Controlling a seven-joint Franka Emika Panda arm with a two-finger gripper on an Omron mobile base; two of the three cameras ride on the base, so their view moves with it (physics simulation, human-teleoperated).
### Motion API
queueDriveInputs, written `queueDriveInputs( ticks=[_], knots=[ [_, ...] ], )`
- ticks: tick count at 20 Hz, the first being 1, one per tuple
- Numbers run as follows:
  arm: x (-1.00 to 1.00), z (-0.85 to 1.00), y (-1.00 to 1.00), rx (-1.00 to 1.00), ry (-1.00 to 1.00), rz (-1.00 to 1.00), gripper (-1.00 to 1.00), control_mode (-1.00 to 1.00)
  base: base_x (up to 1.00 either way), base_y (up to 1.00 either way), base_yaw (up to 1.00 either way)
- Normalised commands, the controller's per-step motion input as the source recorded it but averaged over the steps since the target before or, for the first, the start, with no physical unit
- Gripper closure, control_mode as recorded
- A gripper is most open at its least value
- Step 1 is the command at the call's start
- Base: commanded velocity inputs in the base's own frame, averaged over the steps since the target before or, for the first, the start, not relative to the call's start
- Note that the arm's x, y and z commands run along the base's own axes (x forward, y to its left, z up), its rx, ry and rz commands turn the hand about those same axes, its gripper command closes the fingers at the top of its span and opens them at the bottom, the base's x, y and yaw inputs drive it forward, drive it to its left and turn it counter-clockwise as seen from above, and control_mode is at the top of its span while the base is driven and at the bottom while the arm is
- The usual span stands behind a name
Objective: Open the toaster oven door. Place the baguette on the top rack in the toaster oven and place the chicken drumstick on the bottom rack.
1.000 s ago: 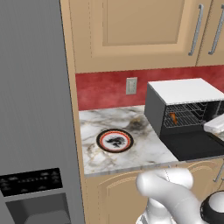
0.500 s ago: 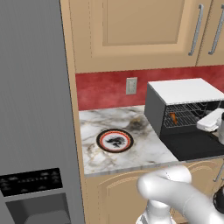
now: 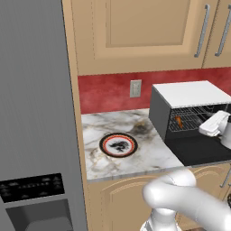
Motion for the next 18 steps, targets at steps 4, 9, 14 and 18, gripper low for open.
queueDriveInputs(
  ticks=[4, 9, 14, 18],
  knots=[
    [0.22, 0.00, 0.00, -0.02, -0.08, 0.03, -1.00, -1.00, 0.00, 0.00, 0.00],
    [0.04, -0.09, -0.01, -0.05, -0.02, 0.00, -1.00, -1.00, 0.00, 0.00, 0.00],
    [0.13, -0.08, 0.00, -0.05, -0.01, 0.00, -1.00, -1.00, 0.00, 0.00, 0.00],
    [0.26, 0.00, -0.02, -0.03, -0.01, 0.00, -1.00, -1.00, 0.00, 0.00, 0.00]
  ],
)
